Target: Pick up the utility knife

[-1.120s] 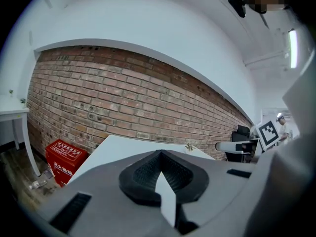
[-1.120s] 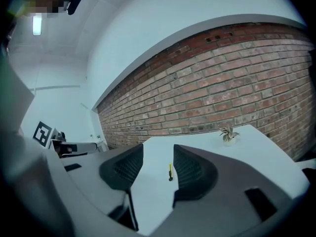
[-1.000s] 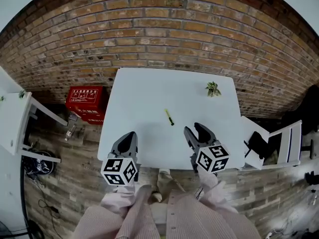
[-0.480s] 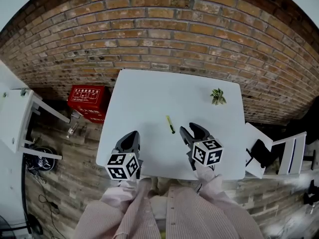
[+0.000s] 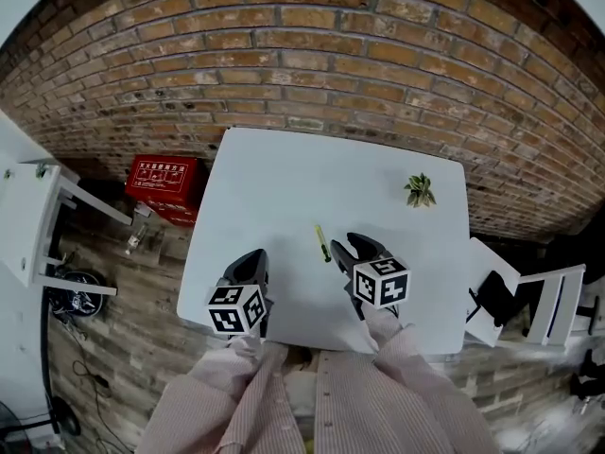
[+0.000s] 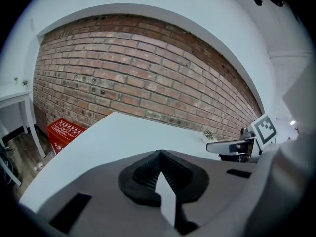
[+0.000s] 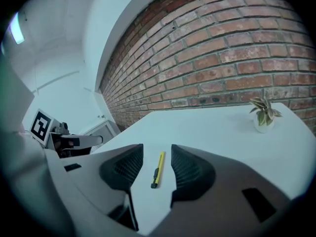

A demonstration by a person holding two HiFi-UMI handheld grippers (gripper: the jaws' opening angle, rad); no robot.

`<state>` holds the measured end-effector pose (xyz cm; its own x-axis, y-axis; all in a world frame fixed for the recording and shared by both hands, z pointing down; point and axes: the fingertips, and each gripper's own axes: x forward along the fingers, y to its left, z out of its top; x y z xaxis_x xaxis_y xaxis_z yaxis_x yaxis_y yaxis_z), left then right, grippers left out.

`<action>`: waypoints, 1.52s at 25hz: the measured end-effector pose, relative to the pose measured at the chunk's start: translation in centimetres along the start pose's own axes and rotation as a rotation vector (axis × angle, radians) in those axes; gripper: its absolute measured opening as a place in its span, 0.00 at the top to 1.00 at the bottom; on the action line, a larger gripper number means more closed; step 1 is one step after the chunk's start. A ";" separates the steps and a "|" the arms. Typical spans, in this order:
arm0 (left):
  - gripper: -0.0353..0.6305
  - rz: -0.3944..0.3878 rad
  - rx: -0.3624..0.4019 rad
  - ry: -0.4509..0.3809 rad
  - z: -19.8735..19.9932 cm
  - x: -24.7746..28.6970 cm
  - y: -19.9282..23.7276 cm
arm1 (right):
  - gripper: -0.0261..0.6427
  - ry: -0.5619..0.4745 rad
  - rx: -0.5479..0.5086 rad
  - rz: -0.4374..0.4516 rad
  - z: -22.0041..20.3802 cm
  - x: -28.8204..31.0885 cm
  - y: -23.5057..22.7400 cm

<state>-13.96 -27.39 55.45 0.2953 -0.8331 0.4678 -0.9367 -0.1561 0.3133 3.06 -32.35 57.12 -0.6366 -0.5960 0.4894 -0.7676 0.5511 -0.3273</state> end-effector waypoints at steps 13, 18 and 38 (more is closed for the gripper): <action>0.96 -0.012 -0.023 0.122 -2.5 3.3 0.6 | 0.69 0.173 -0.047 0.024 -2.9 4.7 0.4; 0.96 -0.023 -0.032 0.161 -3.4 4.2 1.1 | 0.69 0.232 -0.049 0.008 -4.2 5.9 0.4; 0.96 -0.047 -0.046 0.191 -4.0 4.8 1.8 | 0.85 0.337 -0.228 -0.097 -6.1 6.9 0.3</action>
<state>-13.49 -29.53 61.51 0.3730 -0.7087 0.5989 -0.9127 -0.1642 0.3742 -1.14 -32.75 65.33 -0.4735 -0.4479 0.7584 -0.7622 0.6399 -0.0980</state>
